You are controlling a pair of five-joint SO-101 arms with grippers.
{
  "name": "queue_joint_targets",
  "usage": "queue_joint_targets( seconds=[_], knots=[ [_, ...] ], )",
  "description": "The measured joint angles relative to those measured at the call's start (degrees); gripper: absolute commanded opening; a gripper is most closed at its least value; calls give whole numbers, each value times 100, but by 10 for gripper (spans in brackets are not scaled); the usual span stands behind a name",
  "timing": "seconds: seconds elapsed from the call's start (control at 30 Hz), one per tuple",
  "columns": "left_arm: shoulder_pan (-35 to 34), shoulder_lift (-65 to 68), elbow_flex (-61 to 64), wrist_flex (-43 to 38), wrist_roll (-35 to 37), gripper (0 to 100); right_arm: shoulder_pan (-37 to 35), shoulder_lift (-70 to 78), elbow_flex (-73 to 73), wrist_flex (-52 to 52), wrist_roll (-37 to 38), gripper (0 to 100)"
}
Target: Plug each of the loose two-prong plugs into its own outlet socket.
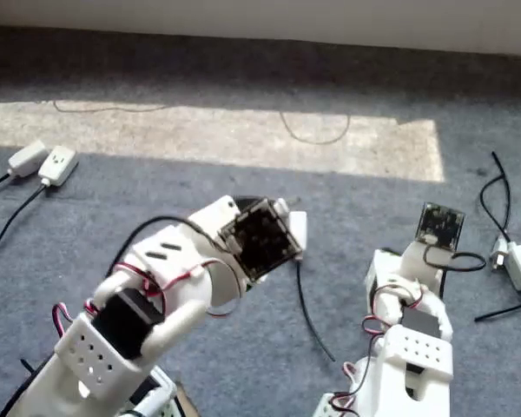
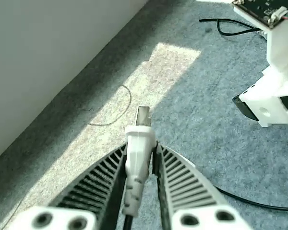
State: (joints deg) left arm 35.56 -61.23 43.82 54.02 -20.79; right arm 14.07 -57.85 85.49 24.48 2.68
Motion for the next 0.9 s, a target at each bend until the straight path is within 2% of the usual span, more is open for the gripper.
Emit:
queue_joint_targets(
  seconds=[0.17, 0.37, 0.47, 0.67, 0.77, 0.9],
  knots=[
    [185, -545, 2031, -1776, 62, 6, 0, 0, -519, 0, -141, 8],
    [396, -589, 2769, -3130, 826, 6, 18, -686, -853, 44, -1468, 7],
    [589, -343, 2813, -3543, 976, 6, -237, -1644, -853, 519, -1626, 7],
    [677, 774, 2822, -4396, 1011, 6, -1574, -4229, -853, 1820, -1468, 7],
    [721, 1178, 2822, -4563, 1011, 6, -1996, -4510, -862, 2075, -1108, 7],
    [888, 1284, 2822, -4624, 1029, 6, -2409, -4352, -853, 2092, -993, 7]
  ],
)
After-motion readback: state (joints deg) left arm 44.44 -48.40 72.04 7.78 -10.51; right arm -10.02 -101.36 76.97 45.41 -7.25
